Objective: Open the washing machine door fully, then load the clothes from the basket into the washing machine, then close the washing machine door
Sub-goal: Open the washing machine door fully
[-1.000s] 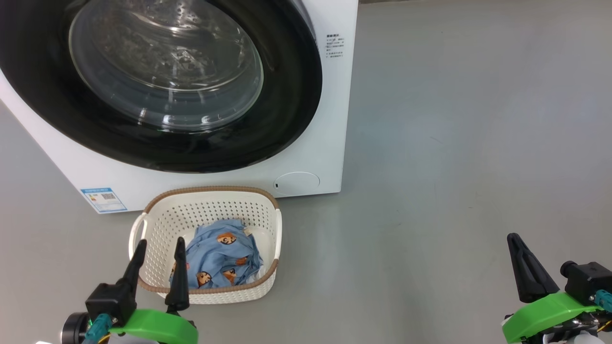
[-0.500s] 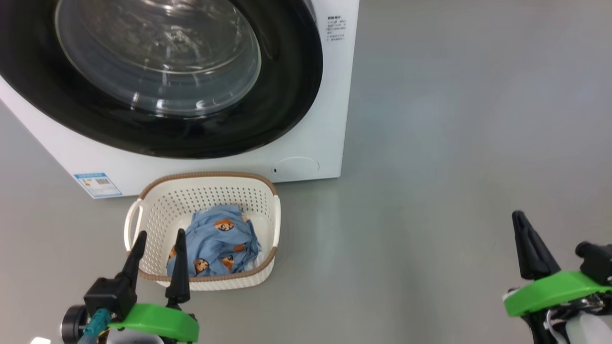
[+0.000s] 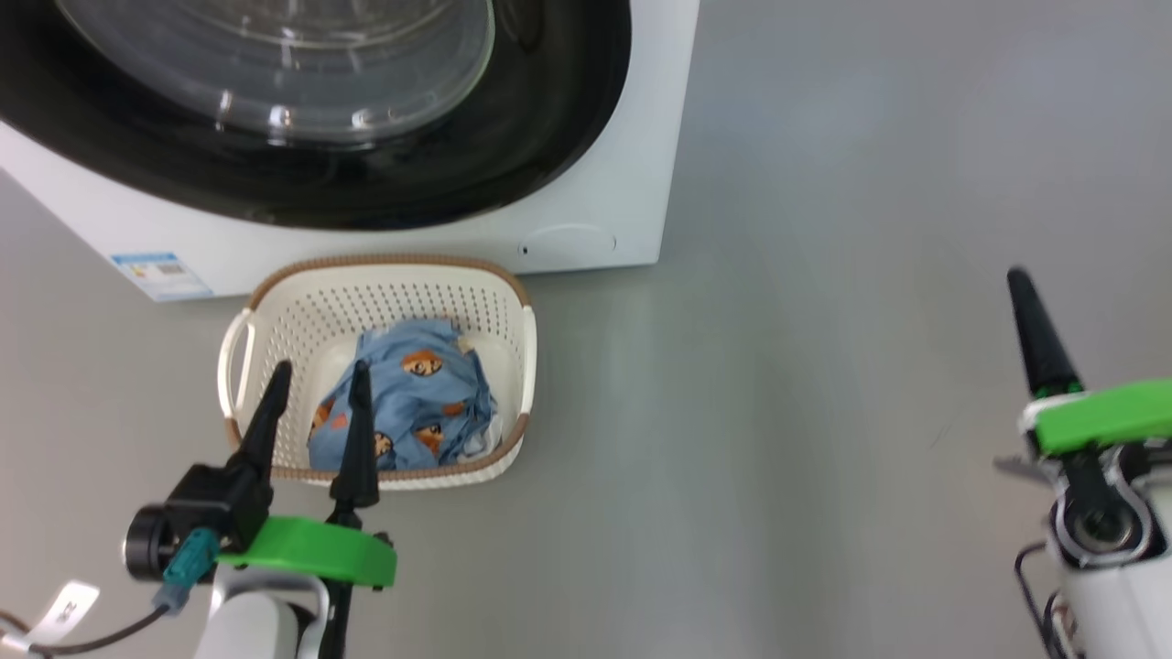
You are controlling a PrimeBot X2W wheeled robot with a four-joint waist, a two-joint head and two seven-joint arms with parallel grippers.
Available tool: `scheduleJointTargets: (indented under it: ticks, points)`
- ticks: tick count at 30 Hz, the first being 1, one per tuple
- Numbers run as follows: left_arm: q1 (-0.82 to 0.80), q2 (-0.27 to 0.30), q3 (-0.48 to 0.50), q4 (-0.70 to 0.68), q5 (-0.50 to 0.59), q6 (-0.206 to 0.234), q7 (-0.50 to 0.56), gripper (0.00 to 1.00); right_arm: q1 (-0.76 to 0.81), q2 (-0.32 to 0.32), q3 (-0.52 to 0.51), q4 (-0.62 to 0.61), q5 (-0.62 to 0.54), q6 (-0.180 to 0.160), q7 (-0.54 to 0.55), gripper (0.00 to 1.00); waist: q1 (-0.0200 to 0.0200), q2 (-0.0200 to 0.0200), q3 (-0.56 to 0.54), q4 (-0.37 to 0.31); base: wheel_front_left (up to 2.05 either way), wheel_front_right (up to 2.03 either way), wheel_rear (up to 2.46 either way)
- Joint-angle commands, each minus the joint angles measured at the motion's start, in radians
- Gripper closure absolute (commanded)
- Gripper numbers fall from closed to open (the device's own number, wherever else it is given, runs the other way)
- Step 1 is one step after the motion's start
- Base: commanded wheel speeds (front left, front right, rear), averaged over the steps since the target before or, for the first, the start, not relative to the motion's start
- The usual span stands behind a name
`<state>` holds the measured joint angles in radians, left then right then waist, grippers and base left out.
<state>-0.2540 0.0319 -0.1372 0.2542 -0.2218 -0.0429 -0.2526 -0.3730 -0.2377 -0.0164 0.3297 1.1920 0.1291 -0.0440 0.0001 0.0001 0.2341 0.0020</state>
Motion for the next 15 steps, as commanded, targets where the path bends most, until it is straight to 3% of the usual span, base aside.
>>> scheduleJointTargets:
  ticks: [1,8,15]
  points:
    - [-0.041,0.018,0.018,-0.026,0.001,0.006,-0.009,0.0,-0.043,-0.018,0.005,-0.029,0.063,0.002,0.027,1.0,-0.0001,-0.0001,0.048,0.021,0.0,0.0,0.0]
    - [-0.102,0.018,-0.01,-0.032,0.002,0.002,-0.009,0.0,-0.187,-0.012,-0.03,0.022,0.287,0.002,0.166,1.0,-0.0001,-0.0001,0.11,0.056,0.0,0.0,0.0]
    - [-0.142,0.018,-0.04,-0.047,-0.03,0.015,-0.009,0.0,-0.364,-0.005,-0.041,0.129,0.421,0.002,0.31,1.0,-0.0001,-0.0001,0.171,0.098,0.0,0.0,0.0]
